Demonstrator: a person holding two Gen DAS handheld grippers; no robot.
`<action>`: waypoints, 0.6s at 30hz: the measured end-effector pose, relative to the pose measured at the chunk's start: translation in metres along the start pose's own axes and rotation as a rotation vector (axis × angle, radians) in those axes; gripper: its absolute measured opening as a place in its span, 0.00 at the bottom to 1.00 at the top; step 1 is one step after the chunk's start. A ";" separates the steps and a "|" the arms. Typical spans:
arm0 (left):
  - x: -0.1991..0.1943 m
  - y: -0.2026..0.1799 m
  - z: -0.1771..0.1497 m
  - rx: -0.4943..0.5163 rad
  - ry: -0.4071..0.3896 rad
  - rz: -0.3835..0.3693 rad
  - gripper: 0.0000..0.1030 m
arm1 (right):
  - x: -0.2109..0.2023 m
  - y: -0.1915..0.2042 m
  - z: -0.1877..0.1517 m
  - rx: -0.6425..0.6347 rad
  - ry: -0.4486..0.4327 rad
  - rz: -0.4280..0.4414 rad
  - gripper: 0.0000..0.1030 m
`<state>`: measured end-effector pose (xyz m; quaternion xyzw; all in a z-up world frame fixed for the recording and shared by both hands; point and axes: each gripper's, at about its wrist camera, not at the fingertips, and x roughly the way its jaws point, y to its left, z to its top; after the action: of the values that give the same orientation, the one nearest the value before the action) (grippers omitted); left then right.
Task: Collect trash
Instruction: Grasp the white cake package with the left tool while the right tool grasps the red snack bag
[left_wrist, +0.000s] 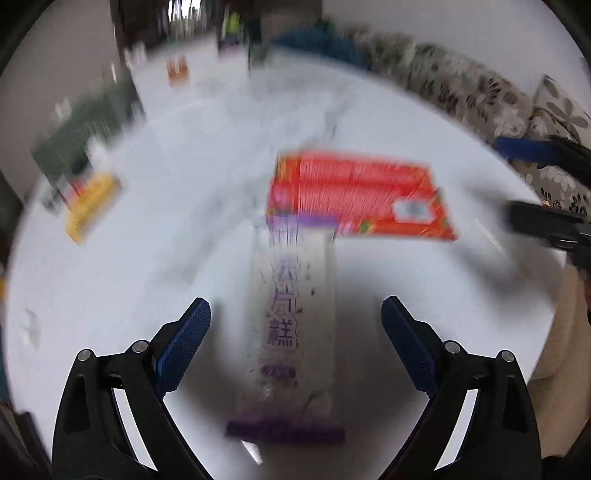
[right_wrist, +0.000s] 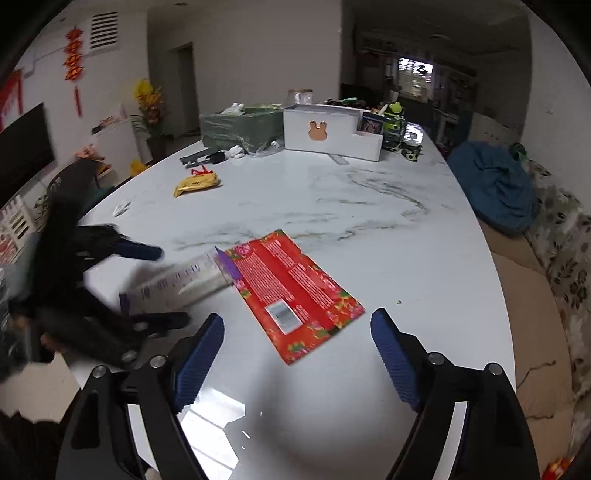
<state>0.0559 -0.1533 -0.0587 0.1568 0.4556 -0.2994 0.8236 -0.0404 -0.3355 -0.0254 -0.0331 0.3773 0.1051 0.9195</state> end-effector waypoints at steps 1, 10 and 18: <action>-0.002 0.000 -0.002 -0.002 -0.031 0.009 0.86 | 0.001 -0.003 -0.002 0.003 0.000 0.010 0.78; -0.032 0.012 -0.041 -0.152 -0.089 0.053 0.40 | 0.066 0.002 0.019 -0.123 0.141 0.079 0.69; -0.057 0.027 -0.080 -0.197 -0.109 0.105 0.41 | 0.122 0.000 0.042 -0.338 0.246 0.276 0.96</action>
<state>-0.0024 -0.0701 -0.0541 0.0820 0.4284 -0.2178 0.8731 0.0731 -0.3088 -0.0812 -0.1470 0.4642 0.2865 0.8251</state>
